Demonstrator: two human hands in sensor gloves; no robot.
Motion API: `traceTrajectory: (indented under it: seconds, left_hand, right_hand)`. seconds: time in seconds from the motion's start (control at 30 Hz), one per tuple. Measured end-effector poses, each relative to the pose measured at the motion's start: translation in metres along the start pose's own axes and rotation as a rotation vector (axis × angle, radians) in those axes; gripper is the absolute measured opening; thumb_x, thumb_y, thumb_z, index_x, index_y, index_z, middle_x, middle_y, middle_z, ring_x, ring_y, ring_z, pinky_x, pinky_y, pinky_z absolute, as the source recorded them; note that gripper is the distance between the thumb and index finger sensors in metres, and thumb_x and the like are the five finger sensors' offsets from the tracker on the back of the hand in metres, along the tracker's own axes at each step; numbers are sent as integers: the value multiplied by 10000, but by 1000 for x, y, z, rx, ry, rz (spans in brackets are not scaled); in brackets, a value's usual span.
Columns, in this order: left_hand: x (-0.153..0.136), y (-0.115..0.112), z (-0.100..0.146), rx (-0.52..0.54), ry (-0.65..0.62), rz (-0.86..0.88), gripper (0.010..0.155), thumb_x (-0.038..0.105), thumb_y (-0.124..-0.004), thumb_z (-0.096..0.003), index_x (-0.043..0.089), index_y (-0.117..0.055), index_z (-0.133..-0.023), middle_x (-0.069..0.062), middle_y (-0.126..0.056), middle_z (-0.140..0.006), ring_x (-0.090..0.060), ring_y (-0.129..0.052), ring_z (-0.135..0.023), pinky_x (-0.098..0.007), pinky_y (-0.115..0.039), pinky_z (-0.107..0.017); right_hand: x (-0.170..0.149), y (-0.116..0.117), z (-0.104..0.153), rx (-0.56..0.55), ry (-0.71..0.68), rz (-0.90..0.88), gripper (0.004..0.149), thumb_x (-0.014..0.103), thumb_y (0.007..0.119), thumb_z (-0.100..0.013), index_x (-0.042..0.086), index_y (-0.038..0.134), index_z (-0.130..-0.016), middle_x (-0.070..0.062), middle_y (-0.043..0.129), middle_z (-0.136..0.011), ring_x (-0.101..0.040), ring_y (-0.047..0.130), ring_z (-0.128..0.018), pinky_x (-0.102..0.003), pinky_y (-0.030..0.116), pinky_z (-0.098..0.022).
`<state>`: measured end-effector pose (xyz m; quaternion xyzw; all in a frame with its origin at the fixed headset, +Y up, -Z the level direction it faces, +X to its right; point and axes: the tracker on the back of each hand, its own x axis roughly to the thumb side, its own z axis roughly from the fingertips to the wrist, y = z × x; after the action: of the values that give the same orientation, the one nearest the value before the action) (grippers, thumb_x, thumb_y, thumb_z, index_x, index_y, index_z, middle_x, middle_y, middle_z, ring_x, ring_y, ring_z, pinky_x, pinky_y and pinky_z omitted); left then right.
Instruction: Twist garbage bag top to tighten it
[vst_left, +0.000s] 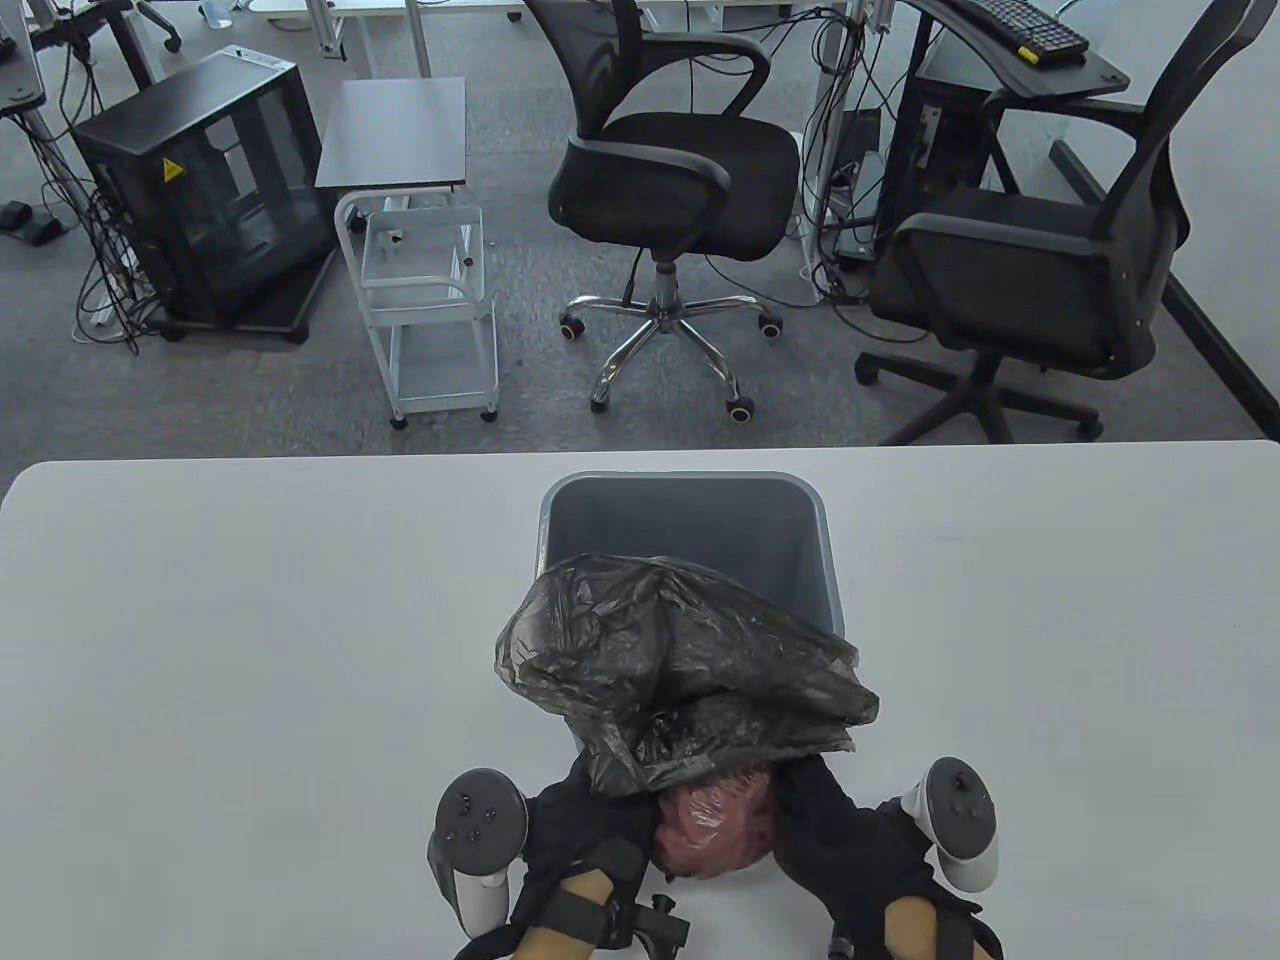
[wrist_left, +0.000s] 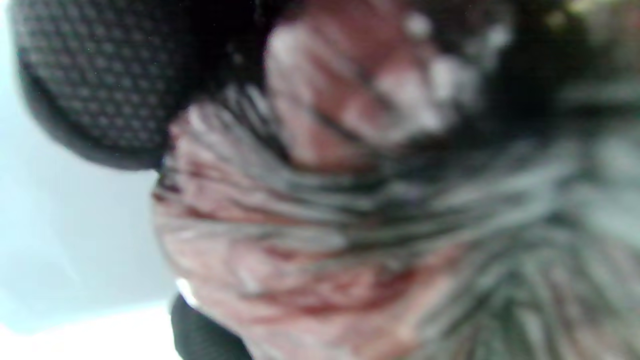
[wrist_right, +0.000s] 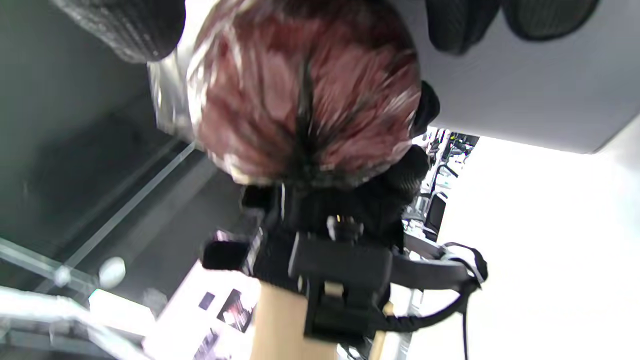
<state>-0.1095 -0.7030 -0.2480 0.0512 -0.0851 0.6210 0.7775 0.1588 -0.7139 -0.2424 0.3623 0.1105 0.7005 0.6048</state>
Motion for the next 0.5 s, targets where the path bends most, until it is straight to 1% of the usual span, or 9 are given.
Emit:
traceTrajectory:
  seconds: [0.07,0.1,0.13,0.2,0.23,0.27,0.3,0.4,0.5]
  left_hand:
    - [1,-5,1,-27,-11,3,531,532,-722,-513,282,-777,-979,-100,-894,-882,-327,-1078,-494,-395,-962,-187]
    - [1,-6,1,-38,-9,15,530,534,-724,-511,287,-781,-977,-102,-890,-889,-338,-1062,-522,-414,-953,-215]
    - [1,-8,0,-62,-13,23,528,545,-725,-507,298,-796,-968,-101,-880,-907,-348,-1042,-554,-444,-938,-270]
    - [0,-9,-3,-135,-26,82,523,561,-733,-504,311,-825,-954,-77,-790,-1002,-379,-878,-813,-536,-841,-468]
    - [-1,-9,-4,-157,-33,125,530,562,-738,-507,302,-823,-961,-84,-742,-1037,-397,-823,-863,-554,-804,-519]
    - [-1,-8,-4,-153,-33,142,532,556,-743,-509,295,-818,-966,-88,-774,-1016,-386,-885,-812,-524,-853,-467]
    - [-1,-8,-4,-142,-20,153,529,547,-751,-506,284,-823,-960,-87,-838,-964,-338,-1006,-675,-473,-918,-360]
    - [0,-4,-3,-83,-16,86,529,549,-745,-506,274,-829,-950,-92,-897,-895,-300,-1066,-556,-406,-951,-240]
    - [-1,3,-3,-18,-12,27,528,552,-736,-509,270,-827,-946,-87,-912,-872,-282,-1085,-479,-388,-950,-202]
  right_hand:
    - [2,2,0,1,24,90,1059,676,721,-534,68,11,-1031,-316,190,-1042,-544,572,-908,-689,574,-609]
    - [2,1,1,-26,32,96,1036,666,699,-542,45,26,-1029,-331,265,-1033,-522,650,-881,-669,620,-594]
    - [0,-1,1,-71,26,46,1008,657,675,-551,19,58,-1029,-354,343,-1012,-504,742,-827,-645,674,-567]
    - [-7,-4,3,-107,43,-108,967,653,638,-561,-24,129,-1028,-391,499,-946,-493,866,-706,-626,745,-491]
    - [-11,-5,5,-108,64,-185,952,655,624,-565,-28,154,-1032,-397,538,-925,-493,885,-683,-625,754,-474]
    - [-13,-5,5,-113,78,-218,941,654,613,-566,-44,188,-1032,-398,569,-908,-490,904,-661,-623,766,-459]
    - [-15,-4,6,-118,91,-230,932,655,609,-566,-52,222,-1034,-398,596,-895,-489,919,-642,-621,776,-446]
    - [-14,-3,5,-101,87,-191,939,666,606,-564,-45,220,-1041,-382,567,-930,-515,874,-680,-639,744,-470]
    - [-6,-2,3,-85,32,-98,1023,712,660,-546,64,47,-1047,-349,241,-1030,-590,574,-872,-712,574,-572]
